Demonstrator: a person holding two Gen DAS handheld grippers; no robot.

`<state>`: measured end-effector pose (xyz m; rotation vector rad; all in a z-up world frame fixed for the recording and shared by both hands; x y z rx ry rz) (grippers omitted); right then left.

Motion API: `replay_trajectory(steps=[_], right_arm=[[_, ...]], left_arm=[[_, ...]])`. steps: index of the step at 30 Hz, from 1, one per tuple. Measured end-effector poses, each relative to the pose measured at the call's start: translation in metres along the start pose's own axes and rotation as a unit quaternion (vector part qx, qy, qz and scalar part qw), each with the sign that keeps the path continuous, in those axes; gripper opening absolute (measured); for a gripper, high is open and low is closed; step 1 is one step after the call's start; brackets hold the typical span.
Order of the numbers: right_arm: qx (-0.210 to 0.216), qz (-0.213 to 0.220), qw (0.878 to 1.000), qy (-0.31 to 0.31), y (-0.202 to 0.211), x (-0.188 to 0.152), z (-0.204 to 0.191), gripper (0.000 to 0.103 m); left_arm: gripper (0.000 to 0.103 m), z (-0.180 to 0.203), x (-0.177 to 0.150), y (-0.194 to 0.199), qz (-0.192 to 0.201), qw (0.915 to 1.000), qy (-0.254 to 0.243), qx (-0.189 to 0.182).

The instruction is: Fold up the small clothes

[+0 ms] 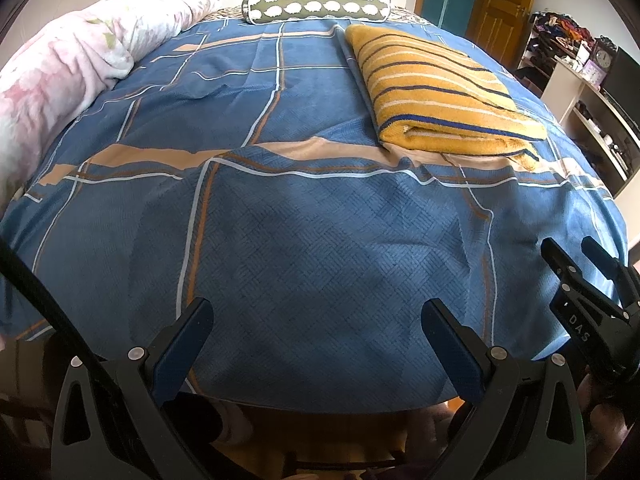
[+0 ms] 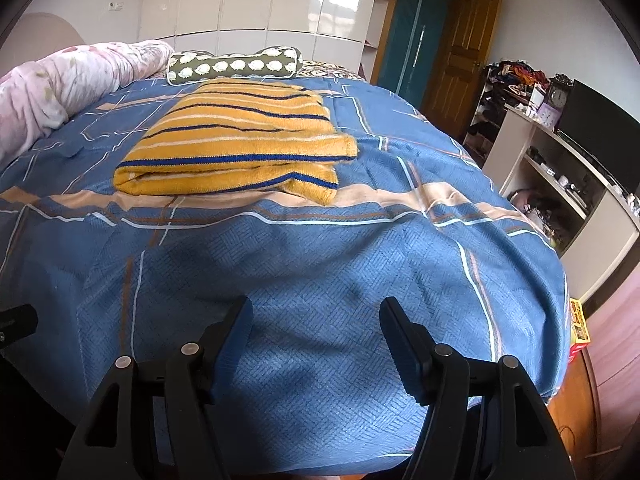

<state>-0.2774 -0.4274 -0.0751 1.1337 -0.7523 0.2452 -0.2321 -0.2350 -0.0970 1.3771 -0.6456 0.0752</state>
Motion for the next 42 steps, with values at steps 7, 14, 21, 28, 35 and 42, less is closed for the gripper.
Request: replay_trajectory(steps=[7,14,21,28,35,42], right_arm=[[-0.004,0.013,1.000,-0.011,0.003,0.002,0.005,0.070],[-0.002,0.017,1.000,-0.026,0.005,0.004,0.011,0.071],[0.001,0.022,0.999,-0.026,0.006,0.005,0.011,0.071],[0.003,0.023,0.999,-0.030,0.006,0.004,0.011,0.071],[0.004,0.025,0.999,-0.030,0.006,0.005,0.011,0.071],[0.006,0.026,0.999,-0.029,0.007,0.006,0.009,0.071]], left_arm=[[0.103,-0.006,0.001,0.000,0.004,0.9999,0.008,0.009],[0.103,-0.009,0.003,0.004,0.025,0.9988,0.005,0.042],[0.103,-0.009,0.003,0.005,0.028,0.9985,0.003,0.046],[0.103,-0.008,0.003,0.005,0.028,0.9984,0.002,0.048],[0.103,-0.006,0.003,0.006,0.035,0.9979,-0.002,0.055],[0.103,-0.005,0.003,0.004,0.029,0.9983,-0.003,0.050]])
Point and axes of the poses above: each gripper's, at about its wrist camera, not at the fingertips, and y roughly against the way its jaws point, z to its right, x to its top, the point moved 3 cm from there along -y, roughly the way its jaws point, and after that the axes turned 4 degrees about -x, right-handed, at the moved point
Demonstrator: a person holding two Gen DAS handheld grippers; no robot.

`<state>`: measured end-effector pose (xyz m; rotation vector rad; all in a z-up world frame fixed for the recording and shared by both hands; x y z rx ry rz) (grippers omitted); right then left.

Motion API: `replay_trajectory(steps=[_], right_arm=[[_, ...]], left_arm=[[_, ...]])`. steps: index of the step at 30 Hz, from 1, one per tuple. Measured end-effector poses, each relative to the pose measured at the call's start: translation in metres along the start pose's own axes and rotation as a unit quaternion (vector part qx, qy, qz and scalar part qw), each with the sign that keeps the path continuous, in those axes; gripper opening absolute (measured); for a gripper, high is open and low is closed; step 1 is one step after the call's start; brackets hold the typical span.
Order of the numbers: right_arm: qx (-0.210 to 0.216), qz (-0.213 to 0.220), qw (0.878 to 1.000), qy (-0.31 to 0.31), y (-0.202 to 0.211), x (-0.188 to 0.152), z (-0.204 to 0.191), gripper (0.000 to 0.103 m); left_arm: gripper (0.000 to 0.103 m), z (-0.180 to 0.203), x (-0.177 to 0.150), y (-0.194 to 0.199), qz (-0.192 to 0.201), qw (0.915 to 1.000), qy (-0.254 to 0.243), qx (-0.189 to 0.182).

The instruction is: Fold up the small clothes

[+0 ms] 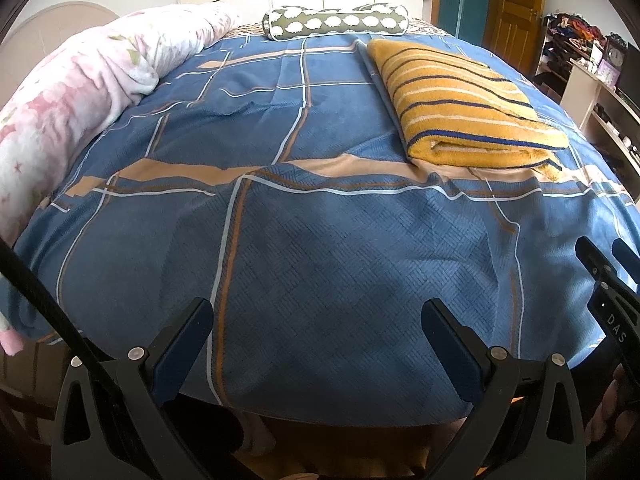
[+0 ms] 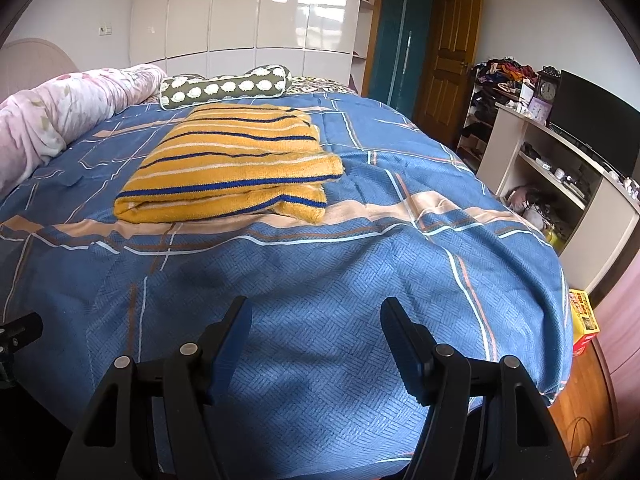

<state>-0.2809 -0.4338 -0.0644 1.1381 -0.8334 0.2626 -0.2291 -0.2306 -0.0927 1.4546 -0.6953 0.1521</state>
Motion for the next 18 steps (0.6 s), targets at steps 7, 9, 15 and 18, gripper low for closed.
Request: replay_trajectory(steps=[7,9,15,18], right_arm=[[0.001,-0.001,1.000,0.000,0.0003,-0.0008,-0.0004,0.071],[0.001,-0.001,1.000,0.001,-0.0009,-0.0002,-0.0013,0.071],[0.002,-0.002,1.000,0.001,-0.0012,-0.0003,-0.0024,0.072],[0.002,-0.001,1.000,0.001,-0.0017,-0.0002,-0.0024,0.072]], left_arm=[[0.103,0.0017,-0.0003,-0.0017,-0.004,1.0000,-0.002,-0.008],[0.103,0.0021,-0.0005,-0.0024,-0.006,0.9999,-0.002,-0.010],[0.103,0.0025,-0.0010,-0.0051,-0.012,0.9998,-0.001,-0.015],[0.103,0.0034,-0.0013,-0.0060,-0.013,0.9998,-0.003,-0.016]])
Point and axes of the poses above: each gripper's, at about its wrist camera, not at the fingertips, and y roughly against the way its jaws point, z to its right, x to its top, the point moved 3 cm from there along -y, roughly the way its jaws point, and after that the axes turned 4 degrees about -x, right-handed, at the moved point
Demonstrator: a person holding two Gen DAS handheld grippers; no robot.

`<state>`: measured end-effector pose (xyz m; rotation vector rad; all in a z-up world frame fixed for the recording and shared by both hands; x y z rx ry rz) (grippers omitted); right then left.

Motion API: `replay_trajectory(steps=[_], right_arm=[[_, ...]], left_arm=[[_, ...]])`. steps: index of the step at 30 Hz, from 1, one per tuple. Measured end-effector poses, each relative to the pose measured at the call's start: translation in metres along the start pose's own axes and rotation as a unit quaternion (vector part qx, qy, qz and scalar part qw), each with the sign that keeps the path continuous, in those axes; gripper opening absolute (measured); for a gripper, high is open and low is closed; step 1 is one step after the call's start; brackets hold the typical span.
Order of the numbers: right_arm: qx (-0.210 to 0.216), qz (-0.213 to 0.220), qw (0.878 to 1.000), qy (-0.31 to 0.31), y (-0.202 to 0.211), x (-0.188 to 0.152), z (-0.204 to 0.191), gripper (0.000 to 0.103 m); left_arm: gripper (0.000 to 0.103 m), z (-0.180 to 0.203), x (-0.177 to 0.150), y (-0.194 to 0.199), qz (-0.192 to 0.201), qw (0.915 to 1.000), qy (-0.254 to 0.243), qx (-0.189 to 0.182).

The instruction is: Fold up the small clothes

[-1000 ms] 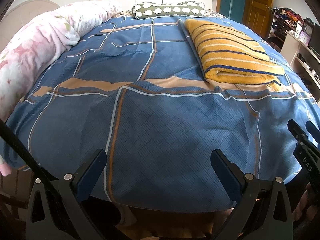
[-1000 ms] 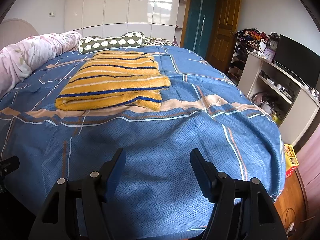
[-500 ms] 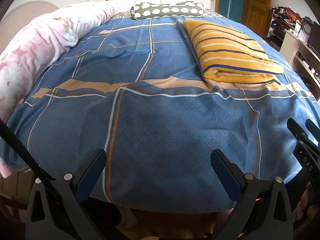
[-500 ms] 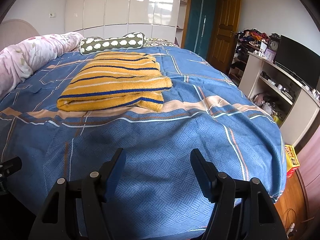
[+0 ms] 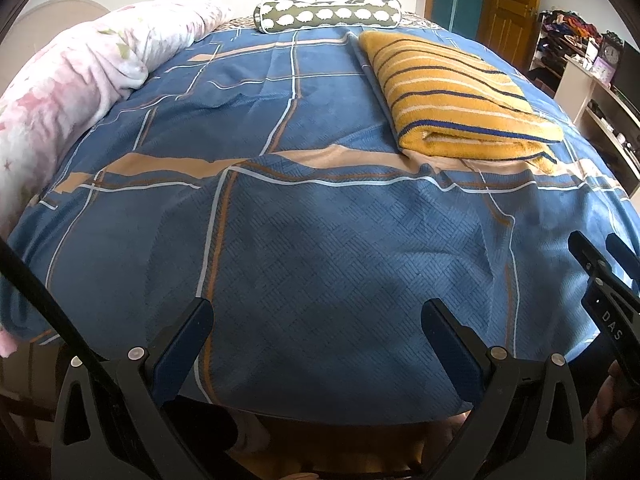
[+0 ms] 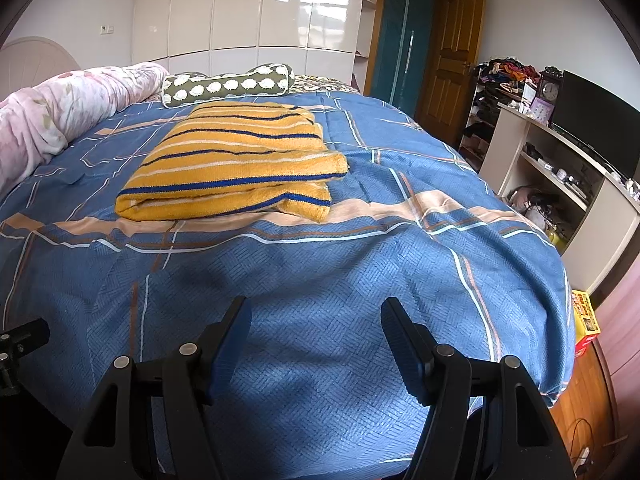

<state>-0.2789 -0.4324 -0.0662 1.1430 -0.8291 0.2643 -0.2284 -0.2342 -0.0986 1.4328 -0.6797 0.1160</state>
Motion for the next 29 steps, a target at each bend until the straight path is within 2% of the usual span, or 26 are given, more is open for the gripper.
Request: replay_trajectory(steps=[12,14,17,19,23,29], right_arm=[[0.013,0.003,1.000,0.008,-0.004,0.003,-0.003,0.072],[0.025,0.002,1.000,0.015,-0.006,0.009,-0.005,0.072],[0.030,0.012,0.999,0.019,-0.010,0.028,-0.005,0.072],[0.026,0.020,0.999,0.015,-0.012,0.039,-0.002,0.075],[0.030,0.022,0.999,0.008,-0.024,0.058,0.002,0.076],[0.032,0.022,0.999,0.010,-0.040,0.073,0.006,0.076]], left_arm=[[0.103,-0.003,0.001,-0.012,-0.020,0.9996,0.009,-0.018],[0.103,-0.002,0.013,-0.016,-0.017,0.9997,0.002,-0.016],[0.103,0.005,0.039,-0.014,0.016,0.9995,-0.025,-0.007],[0.103,0.010,0.057,-0.014,0.032,0.9988,-0.032,-0.019],[0.103,0.016,0.077,-0.022,0.035,0.9979,-0.025,-0.049],[0.103,0.022,0.092,-0.040,0.027,0.9976,-0.038,-0.051]])
Point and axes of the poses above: each gripper's, at about its wrist camera, not at the fingertips, and y roughly against the way its jaws point, z to its right, x to its top, the point moved 3 cm from there along -y, roughly the way its jaws point, and after that the axes turned 4 degrees about -x, right-handed, at the moved point
